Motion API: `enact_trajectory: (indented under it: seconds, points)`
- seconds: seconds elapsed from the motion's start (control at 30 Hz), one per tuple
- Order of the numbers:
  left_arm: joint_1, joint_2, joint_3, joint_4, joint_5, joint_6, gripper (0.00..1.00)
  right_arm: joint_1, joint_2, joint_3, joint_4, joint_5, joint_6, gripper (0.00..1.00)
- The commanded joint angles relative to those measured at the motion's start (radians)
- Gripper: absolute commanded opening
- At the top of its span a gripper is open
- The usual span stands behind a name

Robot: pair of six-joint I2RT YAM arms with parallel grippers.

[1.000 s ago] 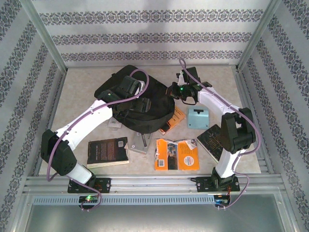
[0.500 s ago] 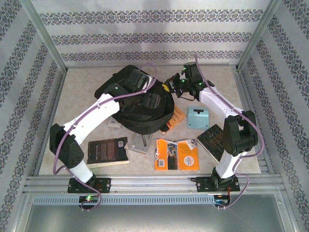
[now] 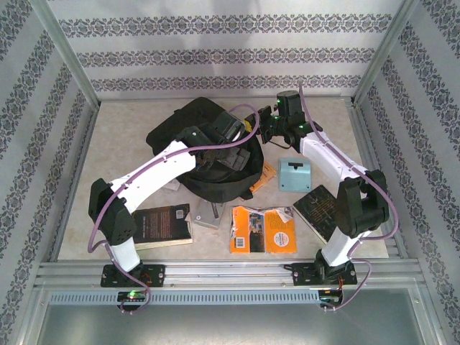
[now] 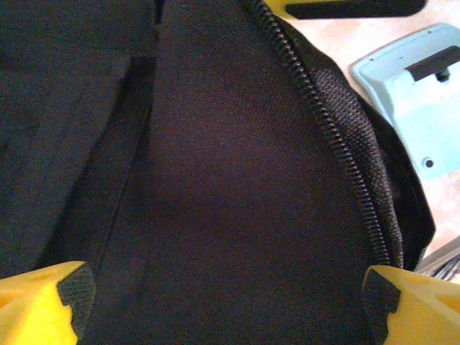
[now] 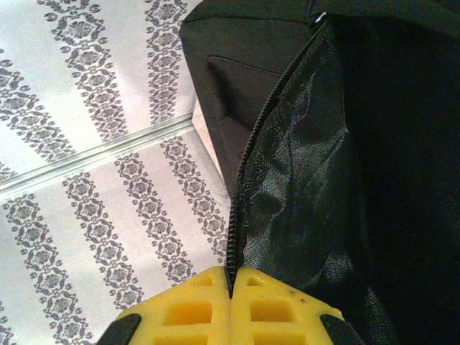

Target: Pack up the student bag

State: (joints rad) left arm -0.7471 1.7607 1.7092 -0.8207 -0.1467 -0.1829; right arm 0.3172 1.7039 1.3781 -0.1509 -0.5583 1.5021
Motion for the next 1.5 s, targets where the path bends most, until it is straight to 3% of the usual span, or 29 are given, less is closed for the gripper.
enact_trajectory:
  seconds: [0.0,0.27,0.53,0.9,1.0,1.1,1.23,1.37,1.43,1.47]
  points:
    - [-0.02,-0.001,0.027,-0.052,-0.052,0.024,0.97,0.01,-0.035,-0.011,0.056,-0.004,0.023,0.0]
    - [-0.028,-0.152,-0.007,0.035,0.025,0.016,0.92,-0.003,-0.026,-0.045,0.073,-0.011,0.028,0.0]
    - [-0.034,-0.041,0.022,-0.04,0.105,0.012,0.95,0.001,-0.032,-0.05,0.086,0.002,0.044,0.0]
    - [-0.083,0.056,0.004,0.001,-0.012,-0.003,0.97,0.003,-0.042,-0.05,0.087,0.01,0.051,0.0]
    - [-0.084,0.065,-0.014,0.009,-0.043,-0.01,0.93,0.002,-0.04,-0.048,0.088,0.01,0.052,0.0]
    - [-0.084,0.064,-0.032,0.015,-0.081,0.002,0.78,0.001,-0.042,-0.048,0.086,0.007,0.05,0.0]
    - [-0.081,0.053,-0.046,0.02,-0.122,0.043,0.39,-0.003,-0.039,-0.041,0.083,0.004,0.037,0.0]
    - [-0.054,0.026,-0.031,0.02,-0.081,0.059,0.05,-0.003,-0.017,-0.004,0.06,-0.022,-0.038,0.0]
    - [-0.023,0.008,-0.019,0.029,-0.055,0.048,0.0,-0.007,-0.011,0.02,0.044,-0.03,-0.112,0.04]
    - [-0.004,-0.002,-0.013,0.036,-0.034,0.039,0.0,-0.009,-0.015,0.026,0.024,-0.02,-0.148,0.12]
